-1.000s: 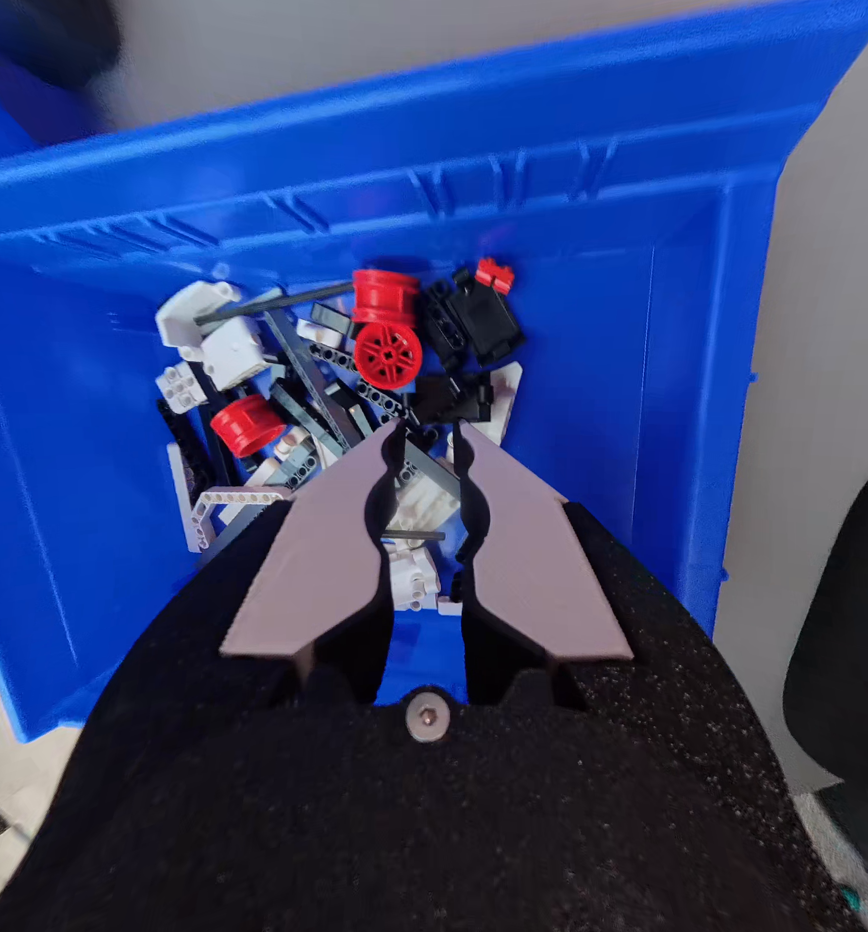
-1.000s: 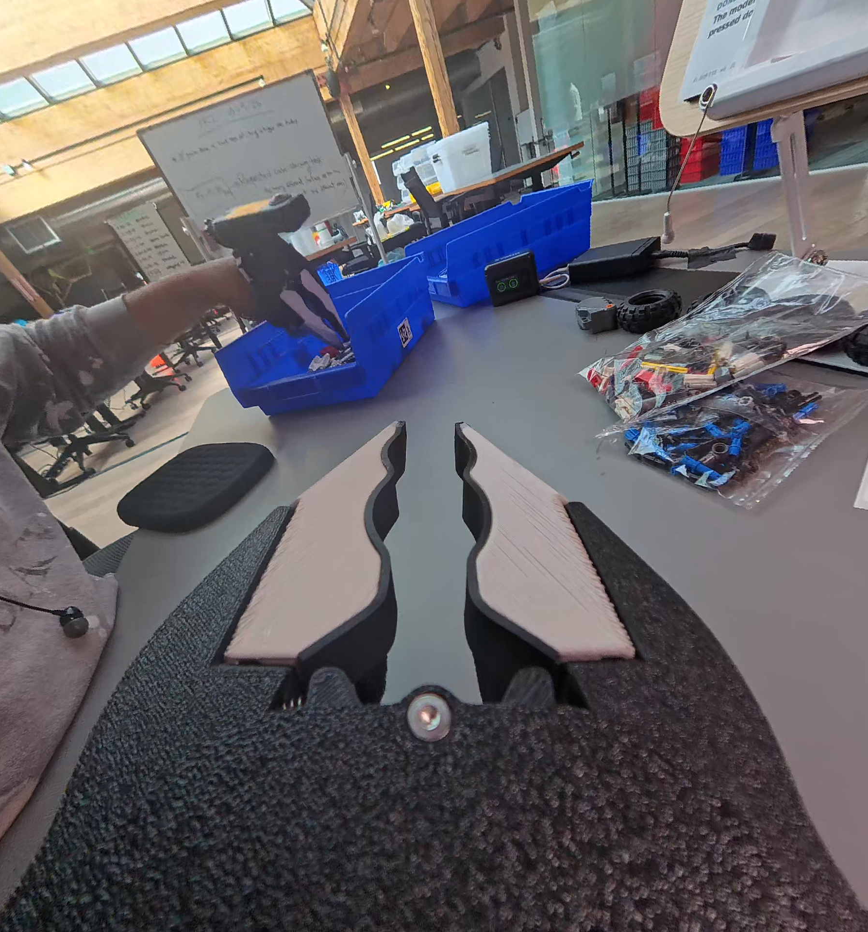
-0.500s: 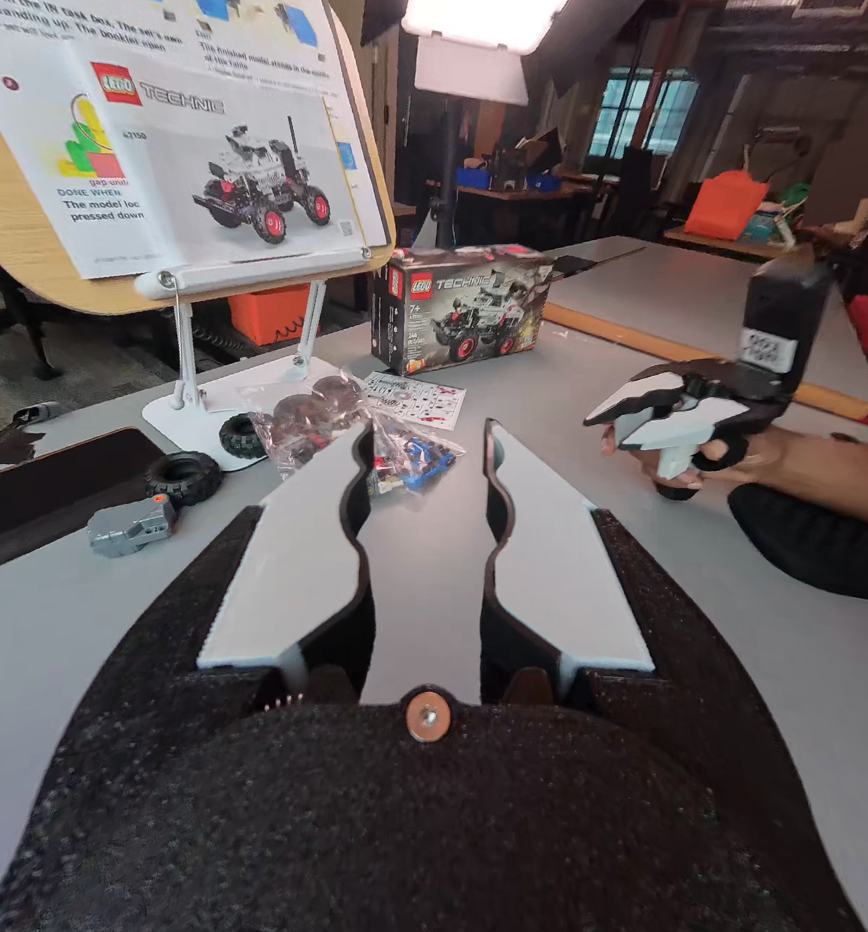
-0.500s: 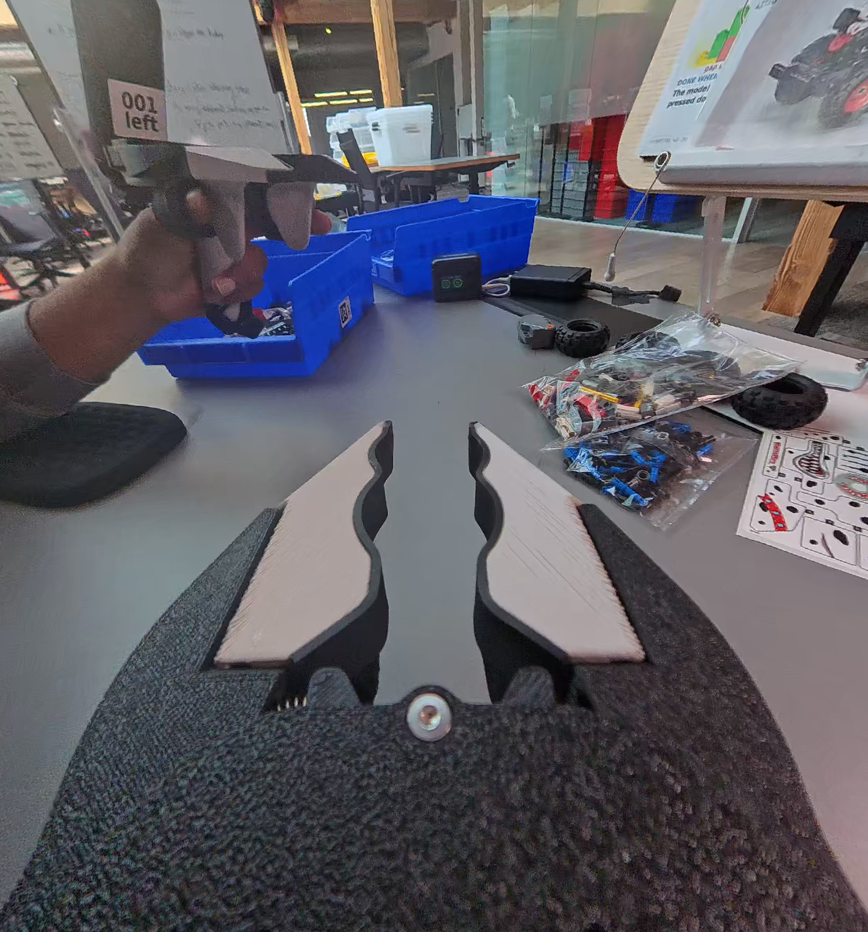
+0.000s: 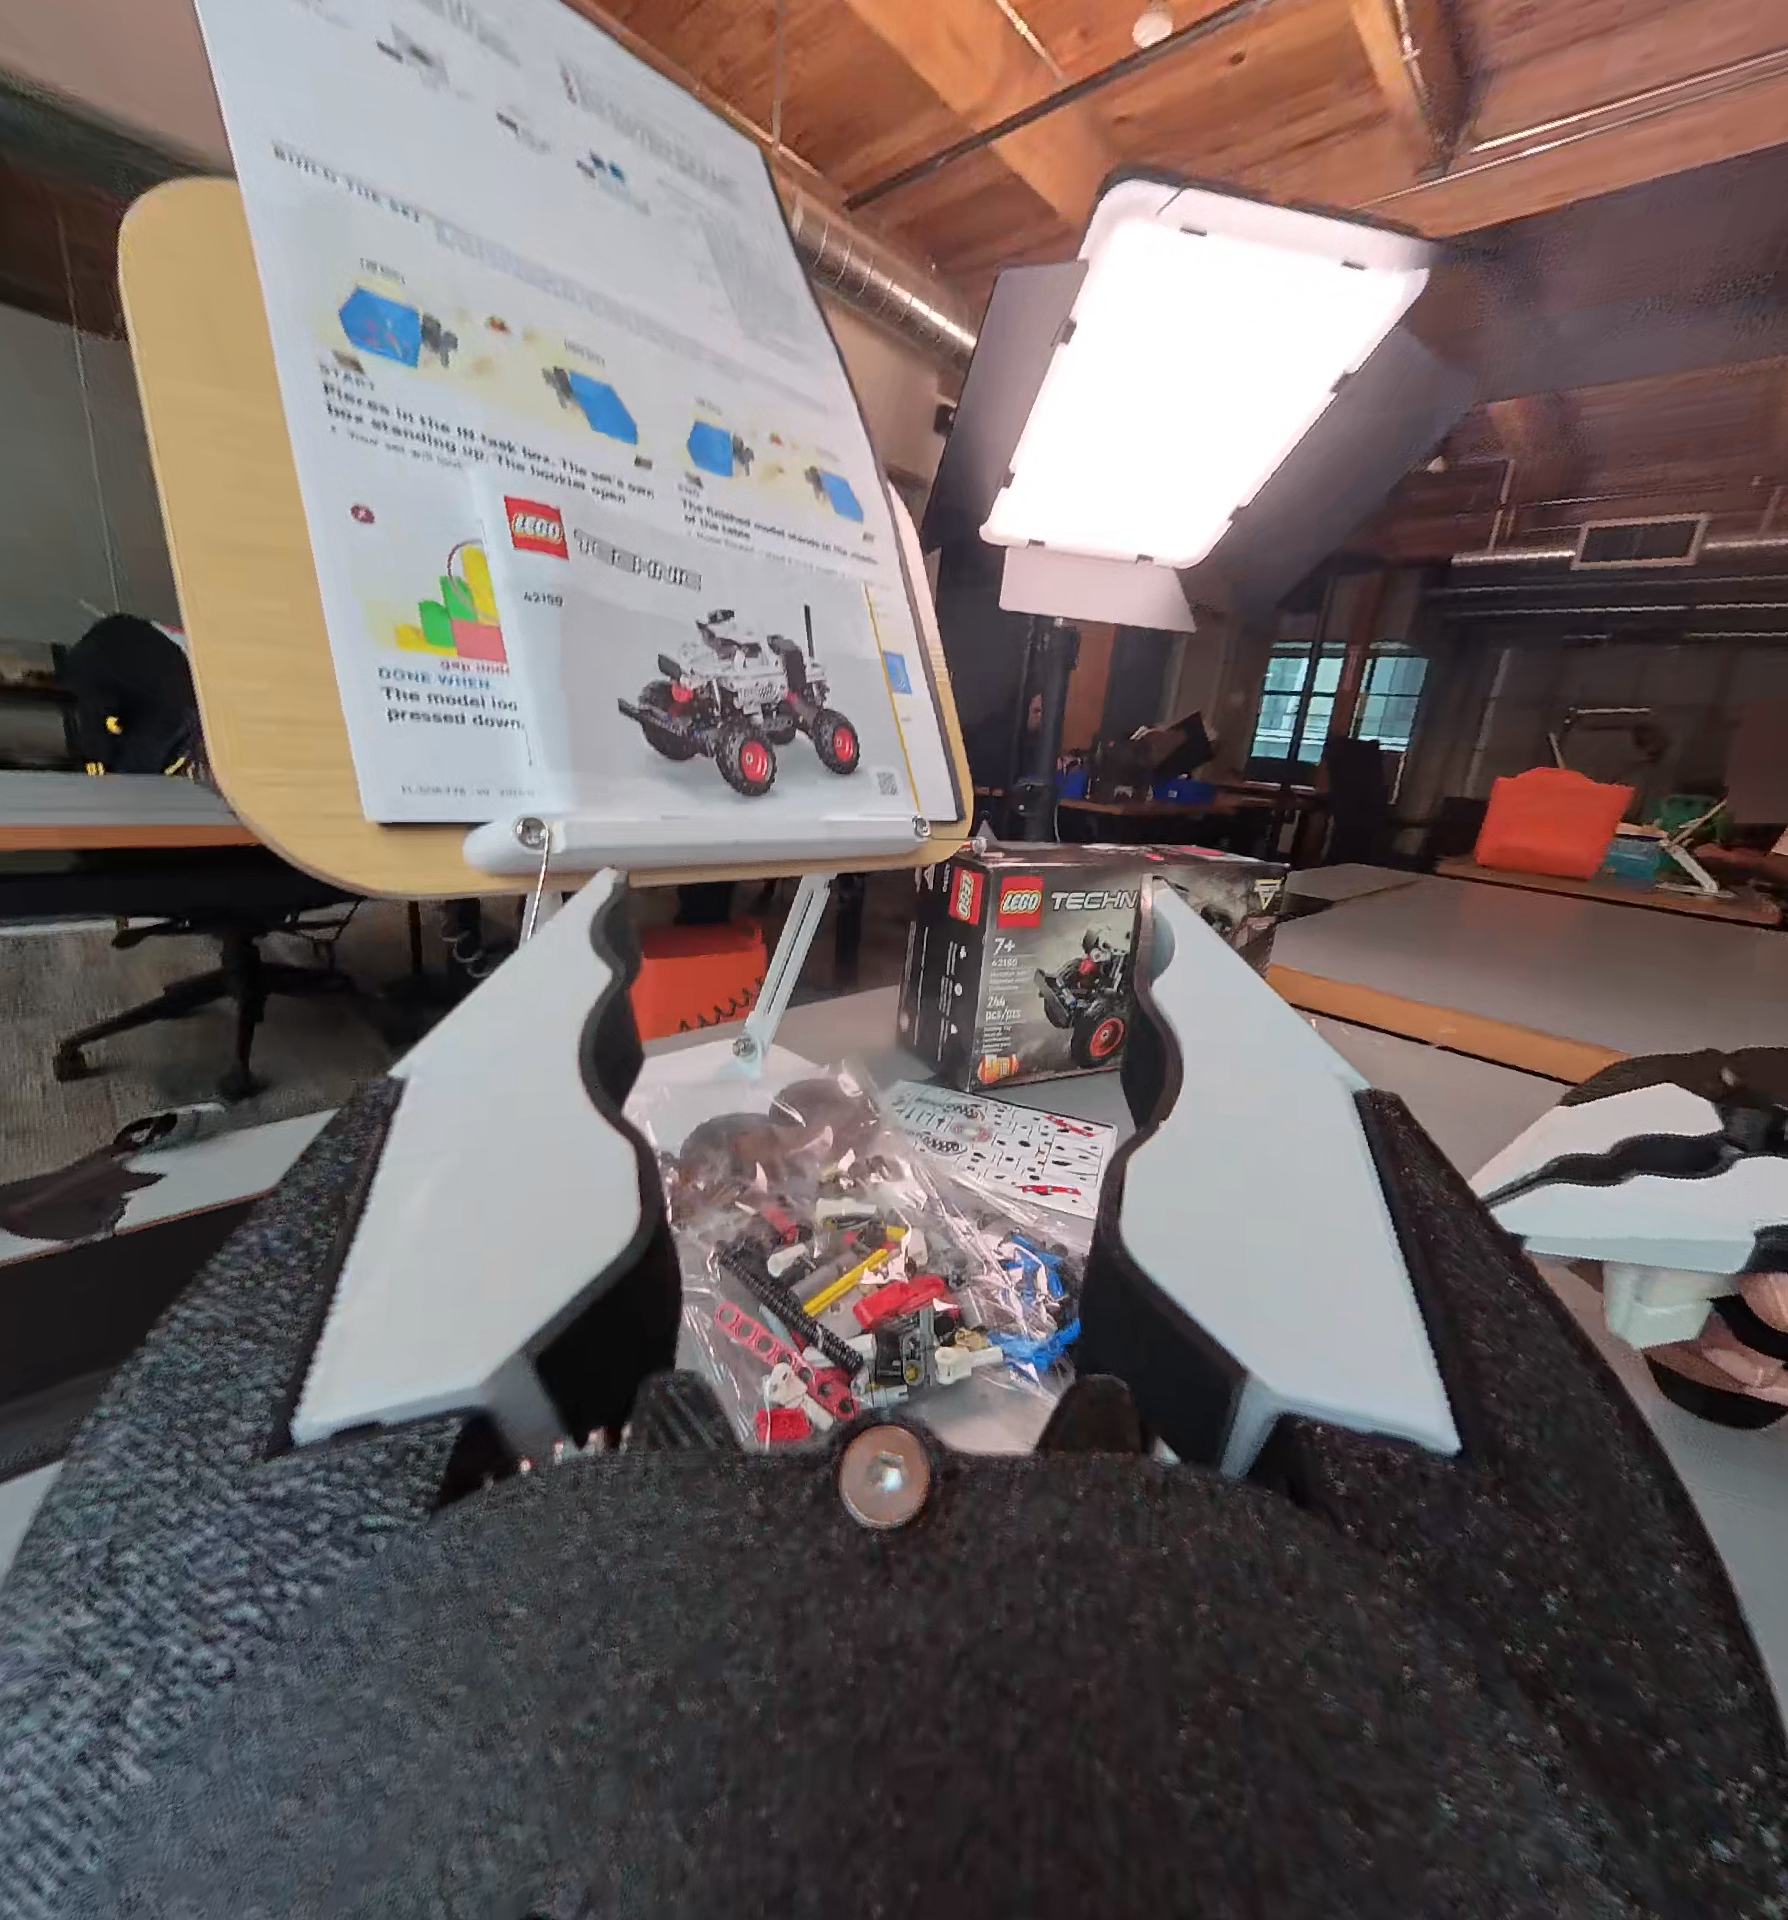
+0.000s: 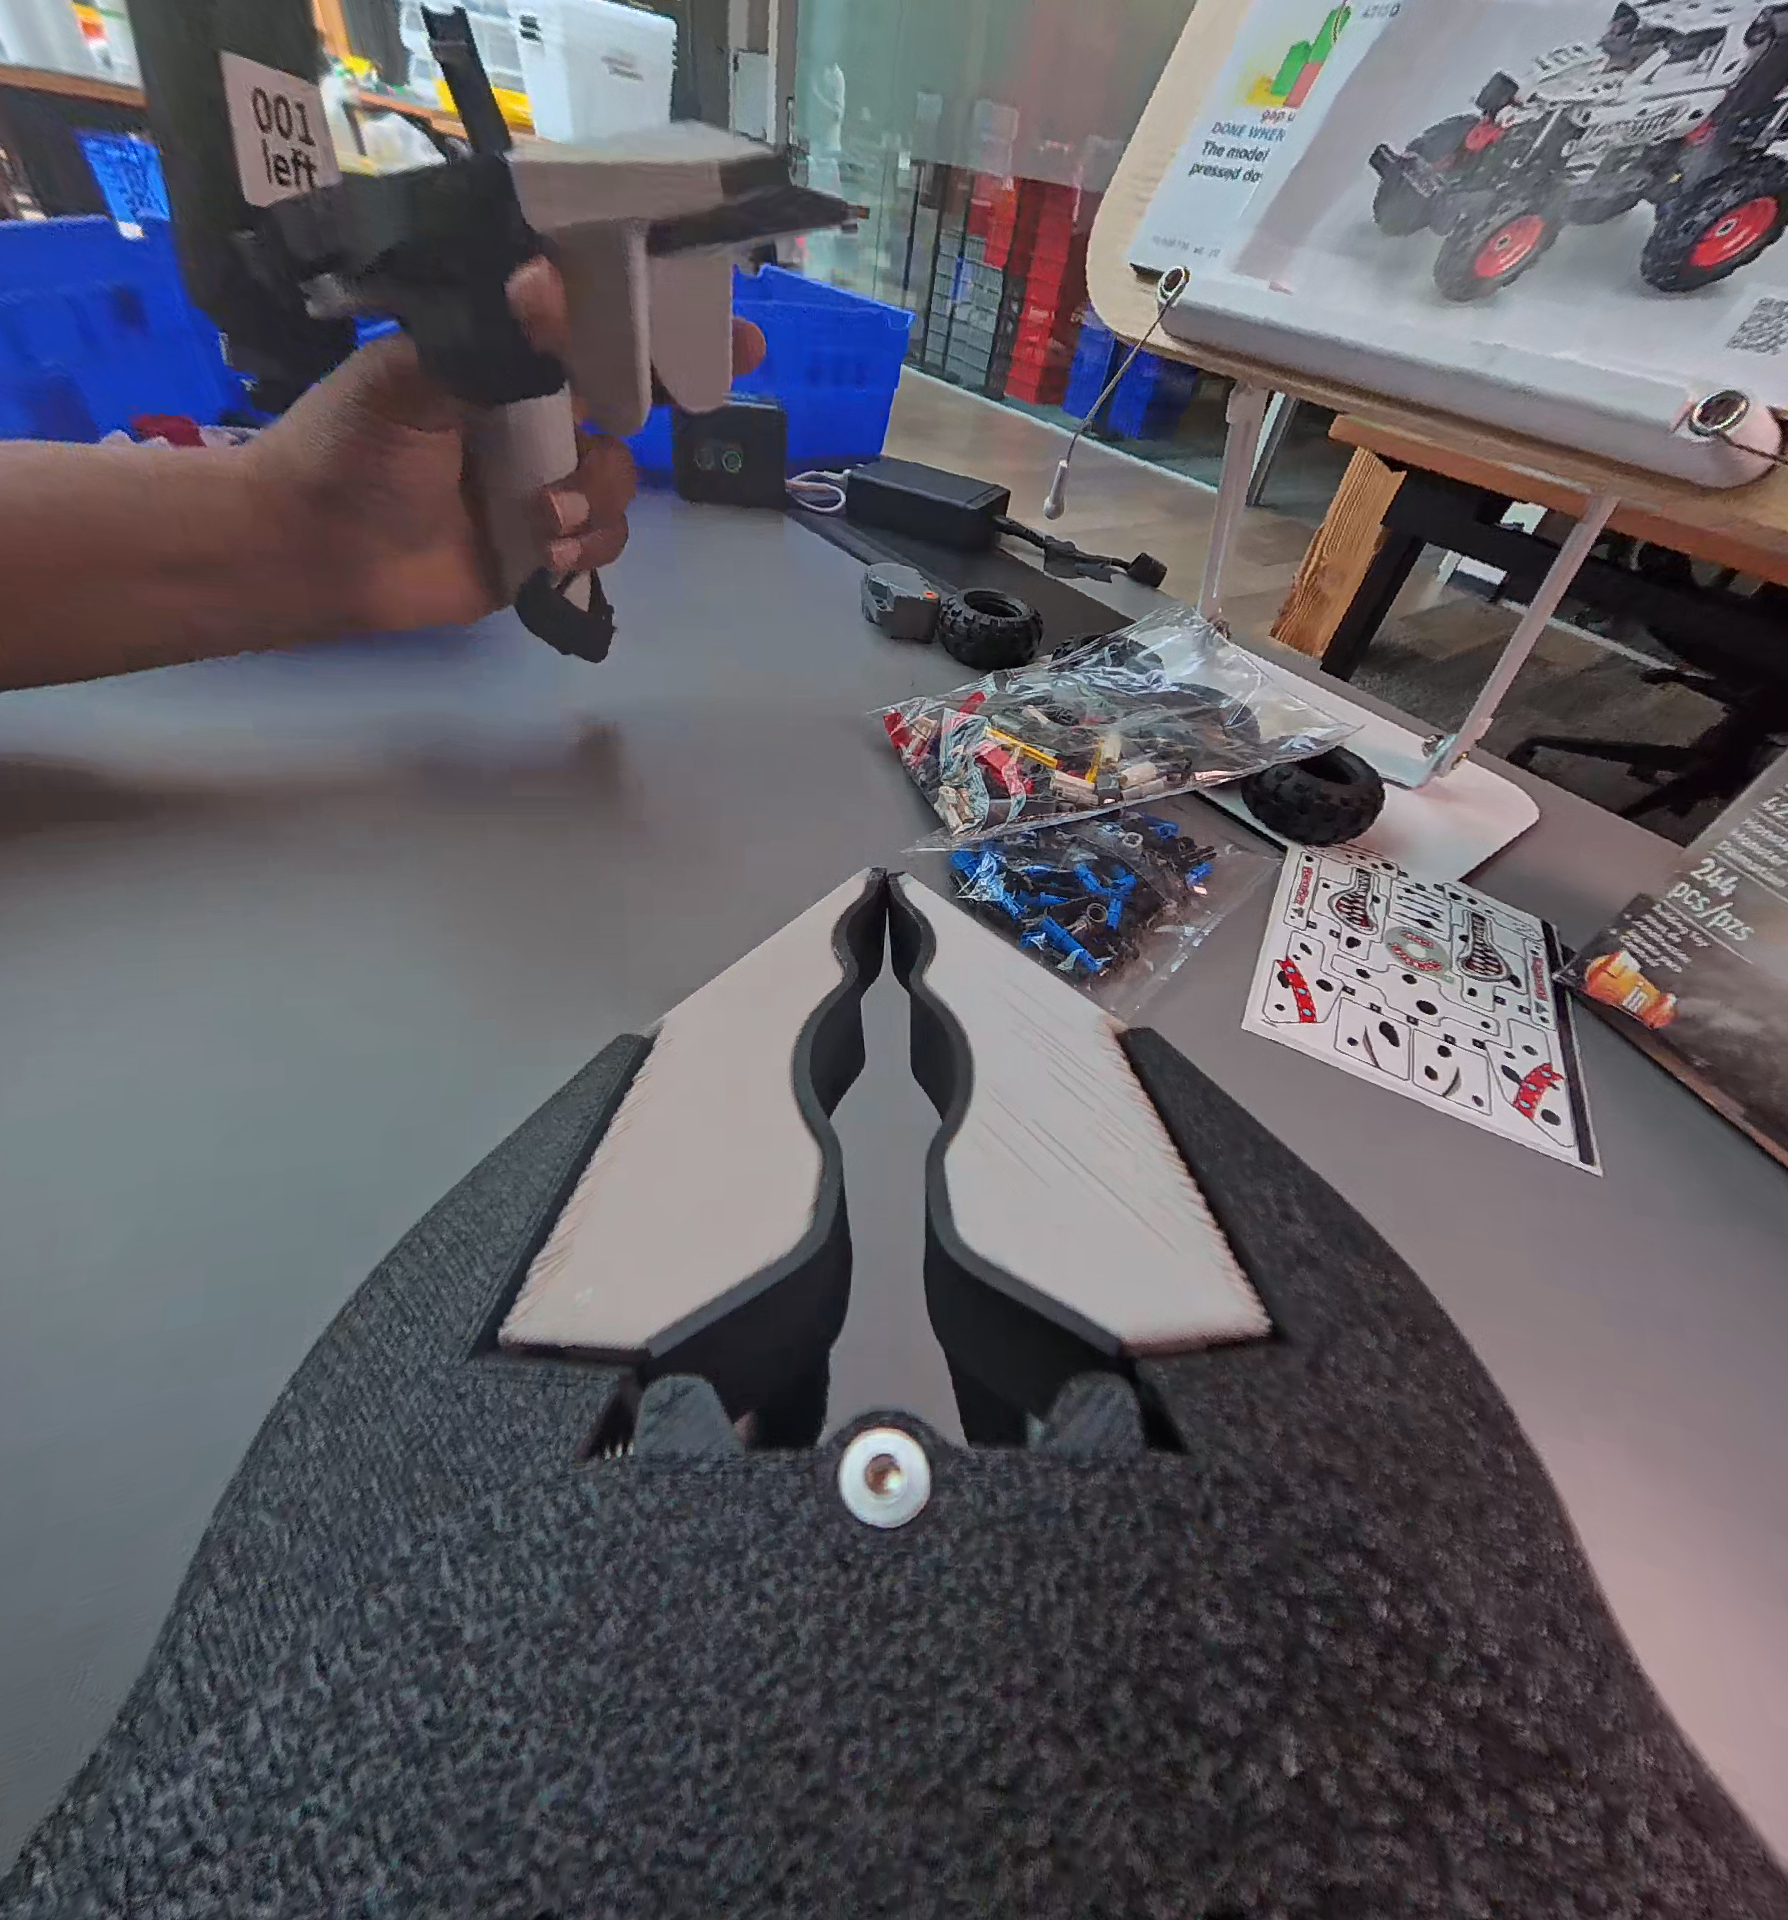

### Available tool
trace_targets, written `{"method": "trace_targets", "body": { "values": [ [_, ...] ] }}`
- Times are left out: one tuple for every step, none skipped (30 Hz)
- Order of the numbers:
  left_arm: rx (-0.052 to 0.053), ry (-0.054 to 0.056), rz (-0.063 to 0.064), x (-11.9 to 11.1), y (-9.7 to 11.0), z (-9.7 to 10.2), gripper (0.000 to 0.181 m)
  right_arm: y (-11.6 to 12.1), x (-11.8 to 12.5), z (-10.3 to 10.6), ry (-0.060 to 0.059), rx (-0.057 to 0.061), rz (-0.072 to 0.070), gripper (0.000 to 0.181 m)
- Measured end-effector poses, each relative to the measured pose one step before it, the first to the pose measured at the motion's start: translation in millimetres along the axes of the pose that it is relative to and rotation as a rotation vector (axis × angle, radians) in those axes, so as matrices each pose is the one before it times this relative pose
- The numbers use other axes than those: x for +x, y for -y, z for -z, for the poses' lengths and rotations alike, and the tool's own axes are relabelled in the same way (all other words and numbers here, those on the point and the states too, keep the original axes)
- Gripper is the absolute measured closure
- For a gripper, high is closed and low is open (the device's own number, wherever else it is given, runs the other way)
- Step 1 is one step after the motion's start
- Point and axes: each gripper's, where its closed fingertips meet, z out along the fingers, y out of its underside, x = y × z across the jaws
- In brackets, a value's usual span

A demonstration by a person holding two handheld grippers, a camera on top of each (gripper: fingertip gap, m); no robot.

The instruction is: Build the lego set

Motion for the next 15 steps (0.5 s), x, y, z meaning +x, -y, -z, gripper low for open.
{"method": "trace_targets", "body": {
  "values": [
    [0.0270, -0.0148, -0.0185, 3.75, 7.68, 0.56, 0.083, 0.46, 2.31, -6.97, -0.0043, -0.0090, -0.0032, 0.180],
    [0.0130, -0.0086, -0.0184, 2.93, 5.73, -0.18, 0.089, 3.88, 1.73, -8.44, 0.0001, 0.0134, -0.0106, 0.176],
    [-0.0028, -0.0042, -0.0267, 2.70, 3.45, -0.23, 0.112, 2.45, 1.52, -9.83, 0.0012, -0.0045, -0.0191, 0.174],
    [-0.0155, -0.0017, -0.0391, 2.83, 1.84, 0.28, 0.137, 3.88, -0.50, -10.86, 0.0103, -0.0088, -0.0134, 0.167],
    [-0.0155, -0.0016, -0.0465, 3.37, 1.99, 0.69, 0.152, 9.61, -5.53, -10.82, 0.0316, 0.0134, -0.0091, 0.163],
    [-0.0017, 0.0041, -0.0439, 2.75, 3.75, 1.24, 0.161, 13.47, -6.58, -11.08, 0.0274, 0.0279, -0.0027, 0.160],
    [0.0057, 0.0128, -0.0372, 1.01, 4.22, 1.68, 0.170, 15.45, -6.28, -11.14, 0.0168, 0.0366, 0.0106, 0.156],
    [0.0009, 0.0119, -0.0357, 0.16, 2.57, 1.74, 0.177, 15.07, -6.61, -11.16, 0.0177, 0.0358, 0.0145, 0.152],
    [-0.0046, 0.0104, -0.0348, -0.63, 0.77, 1.62, 0.176, 11.89, -4.96, -11.08, 0.0156, 0.0176, 0.0125, 0.148],
    [-0.0012, 0.0119, -0.0278, -1.91, 0.77, 1.86, 0.175, 7.01, -1.67, -10.14, 0.0070, -0.0092, 0.0164, 0.142],
    [0.0101, -0.0025, -0.0186, -0.78, 1.98, 1.85, 0.175, 3.27, 3.98, -8.71, -0.0153, -0.0259, 0.0178, 0.136],
    [0.0123, -0.0099, -0.0121, -0.73, 2.24, 1.86, 0.174, 0.43, 7.51, -7.18, -0.0254, -0.0335, 0.0132, 0.133],
    [0.0090, -0.0007, -0.0127, -2.56, 1.82, 1.58, 0.174, -3.87, 10.22, -6.31, -0.0287, -0.0489, -0.0020, 0.130],
    [0.0032, -0.0033, -0.0176, -2.35, 0.97, 1.12, 0.168, -9.86, 12.82, -6.31, -0.0327, -0.0719, -0.0119, 0.128],
    [-0.0023, -0.0021, -0.0218, -2.28, 0.54, 0.58, 0.152, -14.26, 14.54, -6.72, -0.0299, -0.0792, -0.0046, 0.121]
  ]
}}
